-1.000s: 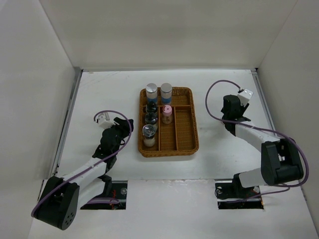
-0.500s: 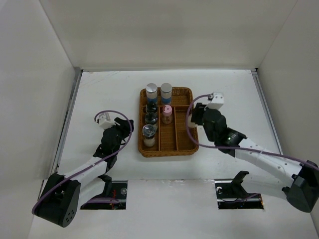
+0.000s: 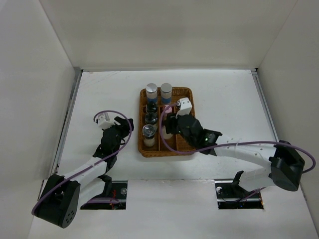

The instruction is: Organize the condiment bottles

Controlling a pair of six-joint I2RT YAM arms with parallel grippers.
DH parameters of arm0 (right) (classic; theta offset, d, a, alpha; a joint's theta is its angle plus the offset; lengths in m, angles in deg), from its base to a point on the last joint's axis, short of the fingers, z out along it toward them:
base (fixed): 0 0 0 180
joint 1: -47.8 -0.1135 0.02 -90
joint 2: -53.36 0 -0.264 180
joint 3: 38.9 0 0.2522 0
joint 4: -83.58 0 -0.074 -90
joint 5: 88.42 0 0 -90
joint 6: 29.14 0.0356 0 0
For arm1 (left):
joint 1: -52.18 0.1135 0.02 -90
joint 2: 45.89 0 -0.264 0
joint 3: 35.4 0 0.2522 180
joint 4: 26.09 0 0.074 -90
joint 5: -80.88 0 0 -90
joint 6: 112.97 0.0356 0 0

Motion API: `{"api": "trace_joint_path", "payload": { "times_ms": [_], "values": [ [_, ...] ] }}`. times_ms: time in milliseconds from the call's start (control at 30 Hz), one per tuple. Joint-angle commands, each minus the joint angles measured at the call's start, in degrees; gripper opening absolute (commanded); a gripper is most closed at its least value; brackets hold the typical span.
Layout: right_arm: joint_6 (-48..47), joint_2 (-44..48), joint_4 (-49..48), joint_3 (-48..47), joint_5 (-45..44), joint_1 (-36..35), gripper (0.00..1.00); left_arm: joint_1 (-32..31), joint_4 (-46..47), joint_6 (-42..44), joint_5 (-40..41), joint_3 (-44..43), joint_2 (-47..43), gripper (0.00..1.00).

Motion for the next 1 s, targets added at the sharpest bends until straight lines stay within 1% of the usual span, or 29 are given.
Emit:
{"api": "trace_joint_path", "payload": {
  "times_ms": [0,200,267,300,433,500,533,600,700,800,967],
  "values": [
    [0.2,-2.5,-5.4,-2.3,1.6,-0.2,0.43,0.5,3.1,1.1,1.0,-0.1,-0.7,0.60],
    [-1.1,-7.8,-6.5,-1.2,-0.6,-0.6,0.44,0.5,3.4,1.5,1.9,-0.8,0.9,0.76],
    [-1.2,-9.0,-7.6,-0.8,-0.8,-0.7,0.46,0.3,3.4,1.7,1.9,-0.8,1.0,0.81],
    [-1.2,-9.3,-7.9,-0.5,-0.8,-0.9,0.50,0.3,3.4,1.8,2.0,-0.8,1.0,0.82],
    [-1.2,-9.3,-9.3,0.0,-0.9,-1.3,0.72,0.5,3.2,2.0,4.2,-0.9,1.7,0.89],
    [-1.8,-8.2,-9.5,0.3,-0.9,-1.3,0.83,0.5,2.9,2.0,5.0,-0.7,0.9,0.99],
    [-2.2,-7.0,-9.5,0.5,-0.9,-1.3,1.00,0.5,2.8,2.0,5.6,-0.6,0.4,1.00],
    [-2.6,-3.4,-9.9,1.6,-1.6,-1.3,1.00,0.5,1.4,2.1,6.8,-1.0,-0.9,1.00],
    [-3.8,2.7,-11.9,4.4,-3.2,-0.6,1.00,0.4,-3.1,3.1,8.5,-1.9,-4.6,1.00],
    [-3.8,8.3,-14.1,8.0,-6.2,2.8,1.00,-0.1,-7.4,3.8,10.1,-3.2,-7.4,1.00],
    [1.2,15.3,-20.0,17.6,-10.4,10.9,1.00,-1.0,-13.3,4.9,9.1,-7.4,-8.7,1.00]
  ]
}}
